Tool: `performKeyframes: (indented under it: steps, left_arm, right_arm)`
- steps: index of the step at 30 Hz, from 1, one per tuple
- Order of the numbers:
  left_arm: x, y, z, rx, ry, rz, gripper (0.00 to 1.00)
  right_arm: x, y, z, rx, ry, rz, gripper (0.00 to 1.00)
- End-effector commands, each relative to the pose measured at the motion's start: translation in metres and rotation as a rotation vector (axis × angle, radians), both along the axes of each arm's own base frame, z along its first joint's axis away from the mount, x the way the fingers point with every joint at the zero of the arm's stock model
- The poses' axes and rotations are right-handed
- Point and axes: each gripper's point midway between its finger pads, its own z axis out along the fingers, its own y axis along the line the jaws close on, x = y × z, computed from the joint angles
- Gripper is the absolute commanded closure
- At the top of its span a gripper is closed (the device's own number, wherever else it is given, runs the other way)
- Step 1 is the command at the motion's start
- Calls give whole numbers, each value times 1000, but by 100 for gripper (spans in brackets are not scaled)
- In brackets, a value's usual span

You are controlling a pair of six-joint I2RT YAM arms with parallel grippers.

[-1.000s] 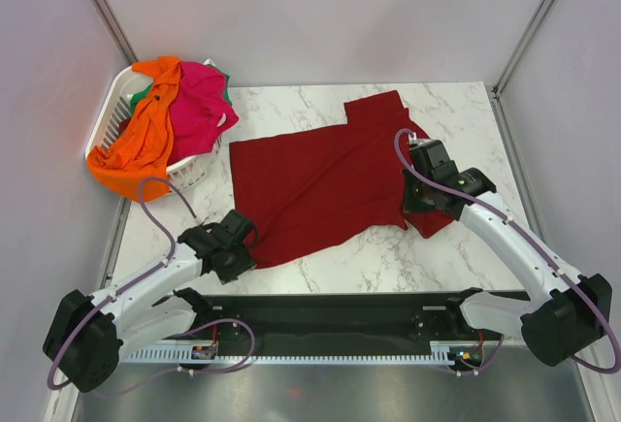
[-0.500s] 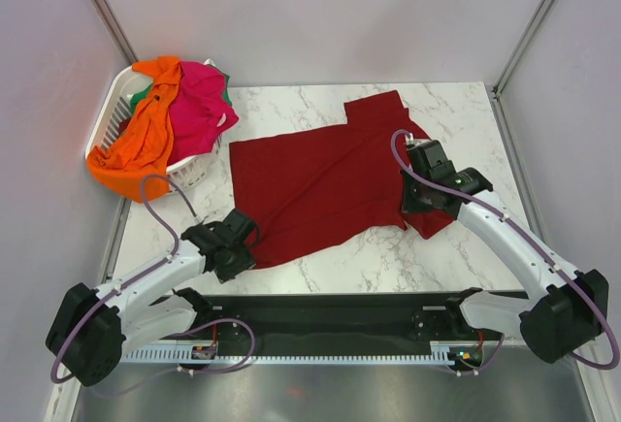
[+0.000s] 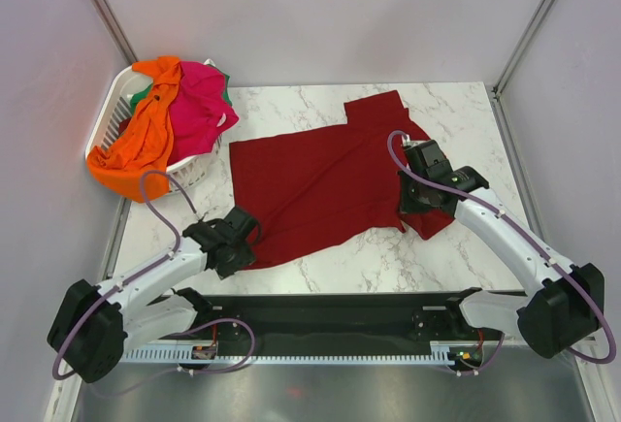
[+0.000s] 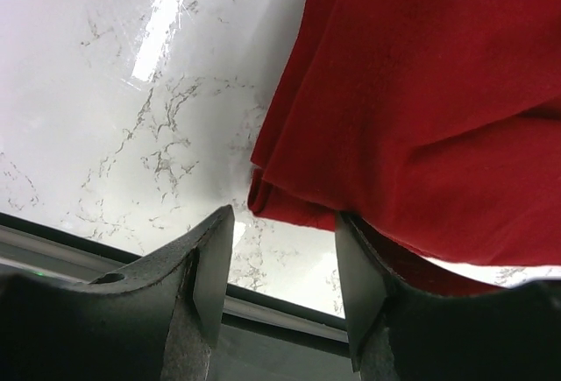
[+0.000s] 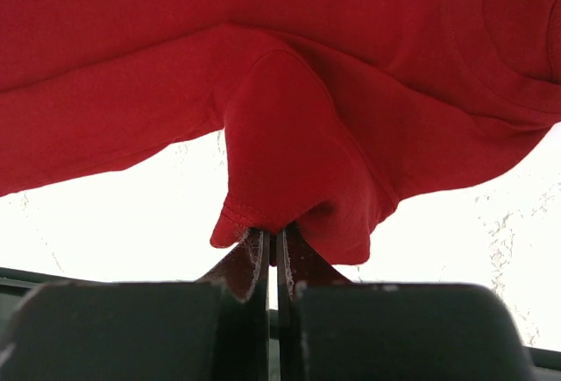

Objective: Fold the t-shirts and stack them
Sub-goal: Flatten the tshirt out

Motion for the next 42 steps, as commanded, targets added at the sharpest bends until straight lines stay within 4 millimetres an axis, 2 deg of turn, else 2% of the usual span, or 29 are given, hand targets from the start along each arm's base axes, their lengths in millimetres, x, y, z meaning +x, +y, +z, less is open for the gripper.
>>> performKeyframes:
  steps: [1,4,8,11,13,15,20,24,29,38,42]
  left_arm:
    - [13,1,1,21,-44,36,43]
    - [10,3,-7,32,-27,40,43]
    - [13,6,-8,47,-46,43,53]
    - [17,6,-7,57,-62,36,65]
    - [17,7,-8,67,-55,29,79]
    - [18,4,-7,58,-54,21,89]
    - [18,-2,1,10,-78,4,97]
    - [10,-10,7,-68,-81,-9,98]
    - [-5,-15,16,-119,-28,-20,98]
    - [-20,-25,42,-237,-39,-30,98]
    - [-22,-25,55,-254,-53,-34,98]
  right_arm:
    - [5,4,1,11,-22,18,100]
    - [5,4,0,11,-24,19,100]
    - [5,5,1,13,-26,20,100]
    - [5,4,1,8,-29,17,100]
    - [5,4,1,8,-29,17,100]
    - [5,4,2,11,-29,15,100]
    - [2,2,10,20,-46,7,100]
    - [-5,-11,11,-21,-49,-25,100]
    - [-21,-11,27,42,-74,-36,100]
    - [-74,-20,53,142,-73,-52,100]
    - [-97,-19,50,189,-27,-53,99]
